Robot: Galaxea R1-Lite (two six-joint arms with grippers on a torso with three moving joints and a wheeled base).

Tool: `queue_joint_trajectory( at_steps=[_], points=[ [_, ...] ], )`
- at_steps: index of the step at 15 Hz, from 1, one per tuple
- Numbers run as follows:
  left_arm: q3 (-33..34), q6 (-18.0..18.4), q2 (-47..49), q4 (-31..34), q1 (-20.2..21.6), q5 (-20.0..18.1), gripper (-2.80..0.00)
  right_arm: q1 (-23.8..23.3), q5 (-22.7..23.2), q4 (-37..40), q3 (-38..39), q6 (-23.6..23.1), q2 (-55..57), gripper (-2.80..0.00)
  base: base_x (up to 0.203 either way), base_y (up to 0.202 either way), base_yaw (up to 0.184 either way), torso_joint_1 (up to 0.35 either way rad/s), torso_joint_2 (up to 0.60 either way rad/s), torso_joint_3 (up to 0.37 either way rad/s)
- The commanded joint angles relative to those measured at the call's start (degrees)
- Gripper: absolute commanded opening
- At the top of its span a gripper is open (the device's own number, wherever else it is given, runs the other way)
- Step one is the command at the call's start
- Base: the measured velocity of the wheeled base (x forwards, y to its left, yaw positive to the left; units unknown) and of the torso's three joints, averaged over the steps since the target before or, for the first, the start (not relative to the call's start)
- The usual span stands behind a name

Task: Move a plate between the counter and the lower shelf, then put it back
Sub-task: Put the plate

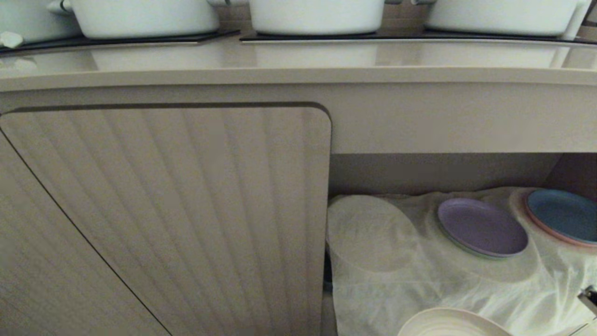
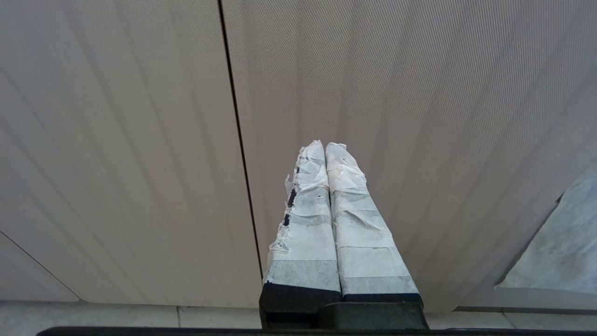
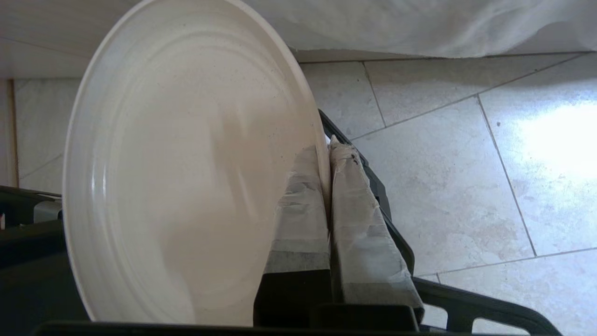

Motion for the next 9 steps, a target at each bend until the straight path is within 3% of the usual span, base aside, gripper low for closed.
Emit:
queue_joint_trajectory(
  at_steps=[1,9],
  points=[
    [0.0,0.0,0.0,0.0,0.0,0.0,-2.80,-0.2,0.0,2.2,0.4,0.1,-4.7,-2.80,0.000,0.000,0.000,0.000,0.00,0.000],
    [0.0,0.0,0.0,0.0,0.0,0.0,-2.80,-0.2,-0.1,15.6,1.0,2.1,-17.9,-2.80,0.000,0.000,0.000,0.000,0.00,0.000]
  ],
)
